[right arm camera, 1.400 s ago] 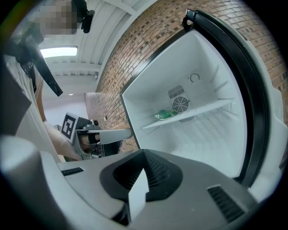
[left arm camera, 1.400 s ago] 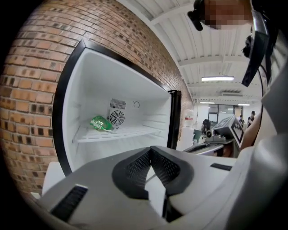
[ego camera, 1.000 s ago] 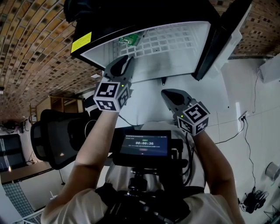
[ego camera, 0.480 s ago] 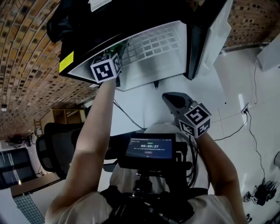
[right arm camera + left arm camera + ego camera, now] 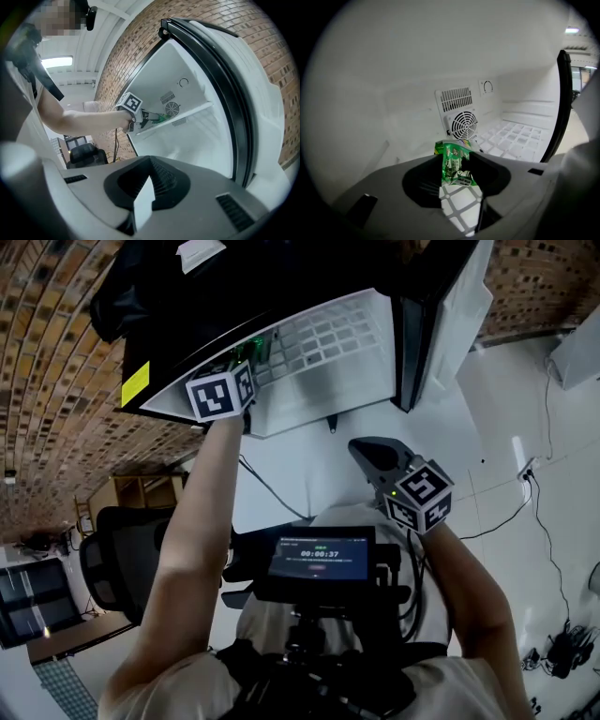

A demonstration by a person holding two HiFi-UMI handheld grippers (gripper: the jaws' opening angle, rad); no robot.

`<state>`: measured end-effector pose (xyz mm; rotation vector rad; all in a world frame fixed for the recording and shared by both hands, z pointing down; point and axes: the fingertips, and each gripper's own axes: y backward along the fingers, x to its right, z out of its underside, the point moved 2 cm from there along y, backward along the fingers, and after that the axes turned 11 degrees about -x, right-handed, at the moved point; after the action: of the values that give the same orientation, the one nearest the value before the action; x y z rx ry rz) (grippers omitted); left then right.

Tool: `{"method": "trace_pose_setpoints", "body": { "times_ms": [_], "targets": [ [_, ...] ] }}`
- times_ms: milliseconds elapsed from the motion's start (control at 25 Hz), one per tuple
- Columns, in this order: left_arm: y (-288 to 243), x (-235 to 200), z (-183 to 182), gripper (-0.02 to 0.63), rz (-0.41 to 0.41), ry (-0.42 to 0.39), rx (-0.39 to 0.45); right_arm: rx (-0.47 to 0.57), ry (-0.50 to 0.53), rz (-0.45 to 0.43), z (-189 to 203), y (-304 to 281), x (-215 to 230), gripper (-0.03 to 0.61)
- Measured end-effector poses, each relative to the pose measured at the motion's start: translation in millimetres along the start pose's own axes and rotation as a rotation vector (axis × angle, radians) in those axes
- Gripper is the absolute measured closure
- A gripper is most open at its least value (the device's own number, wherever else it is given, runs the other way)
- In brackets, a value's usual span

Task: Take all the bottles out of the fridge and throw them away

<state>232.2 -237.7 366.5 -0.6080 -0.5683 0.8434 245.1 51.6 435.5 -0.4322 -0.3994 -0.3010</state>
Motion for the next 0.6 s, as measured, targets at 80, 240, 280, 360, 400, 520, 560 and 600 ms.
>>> {"method": "trace_pose_setpoints", "body": {
  "times_ms": [80, 240, 280, 360, 400, 520, 560, 600],
  "targets": [
    [11.9, 8.9, -4.4, 0.443, 0.031, -0.02, 0.04, -0.007, 0.004, -0.009, -0.5, -4.3, -2.8, 0.575],
    [43.5, 20.7, -6.1, 0.449, 0.073, -0.015, 0.118, -0.027, 0.016, -0.028, 0.0, -13.6, -10.6, 0.575],
    [52.0, 23.9, -5.0, 0.449, 0.085, -0.014, 0.136, -0.031, 0.018, -0.033, -0.1, -16.0, -12.2, 0.575],
    [68.1, 31.5, 0.4, 0.449, 0.117, -0.016, 0.165, -0.039, 0.021, -0.039, -0.1, -20.6, -15.5, 0.575],
    [75.6, 35.8, 4.8, 0.449, 0.138, -0.018, 0.177, -0.041, 0.022, -0.042, -0.3, -22.7, -17.1, 0.575],
    [96.1, 49.6, 25.3, 0.449, 0.215, -0.022, 0.214, -0.049, 0.029, -0.049, -1.0, -28.2, -22.1, 0.575],
    [101.8, 53.4, 33.5, 0.449, 0.248, -0.019, 0.231, -0.052, 0.032, -0.052, -1.3, -30.1, -24.0, 0.575],
    [106.6, 55.6, 42.2, 0.449, 0.28, -0.007, 0.246, -0.055, 0.036, -0.057, -1.5, -32.3, -26.1, 0.575]
  ]
}}
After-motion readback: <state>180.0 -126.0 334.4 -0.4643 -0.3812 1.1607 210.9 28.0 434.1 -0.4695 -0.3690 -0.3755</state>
